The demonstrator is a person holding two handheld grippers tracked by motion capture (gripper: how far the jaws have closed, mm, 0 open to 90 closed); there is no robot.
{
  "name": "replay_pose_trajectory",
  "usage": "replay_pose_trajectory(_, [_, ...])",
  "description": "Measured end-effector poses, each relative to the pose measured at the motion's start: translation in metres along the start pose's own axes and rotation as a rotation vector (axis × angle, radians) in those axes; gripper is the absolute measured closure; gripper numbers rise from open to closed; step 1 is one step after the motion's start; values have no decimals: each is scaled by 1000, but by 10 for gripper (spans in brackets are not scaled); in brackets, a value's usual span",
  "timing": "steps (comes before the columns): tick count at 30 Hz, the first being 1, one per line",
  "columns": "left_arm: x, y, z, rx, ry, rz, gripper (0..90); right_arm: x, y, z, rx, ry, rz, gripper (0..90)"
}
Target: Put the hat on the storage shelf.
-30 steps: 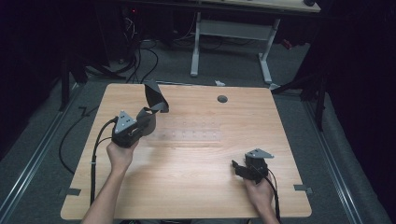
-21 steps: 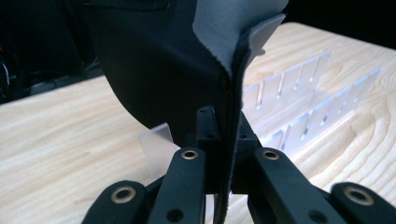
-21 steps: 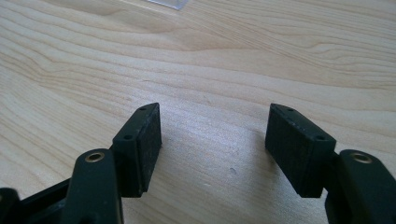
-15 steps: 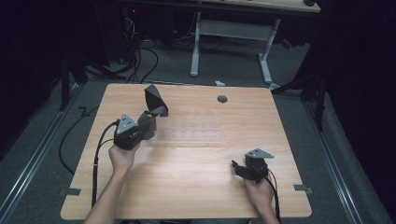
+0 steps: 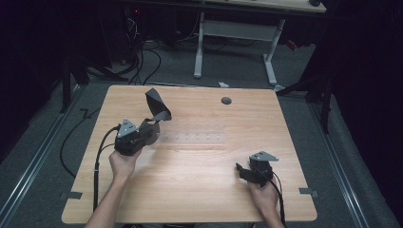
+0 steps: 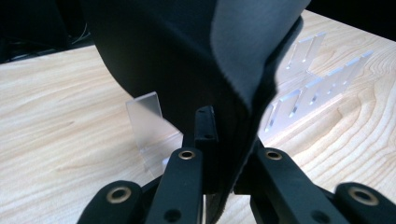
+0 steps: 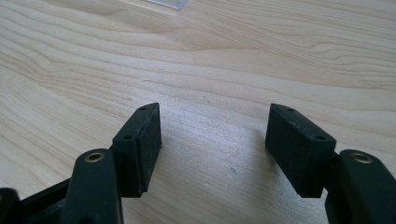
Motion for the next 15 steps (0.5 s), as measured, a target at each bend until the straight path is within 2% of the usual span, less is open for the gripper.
replay_pose_trajectory(4, [3,0,-4,8,7,-20,845,0,0,0,0,0,-1,361])
replay_pose_trajectory(7, [2,0,-6,13,7,-21,831,0,0,0,0,0,-1,361])
replay_pose_trajectory(14, [4,0,-11,34,22,-30,707,0,0,0,0,0,-1,361])
replay_pose_trajectory(15, [3,2,-15,28,21,-38,641,0,0,0,0,0,-1,361])
Point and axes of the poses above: each handheld gripper's, and its own axes: z roughly forward along the jaws, y roughly out of its top, x roughly to its left, the point moved 10 cm from there along z, roughly forward along the jaws, and after that the axes turned 6 degrees about -y, right-handed, at the moved point
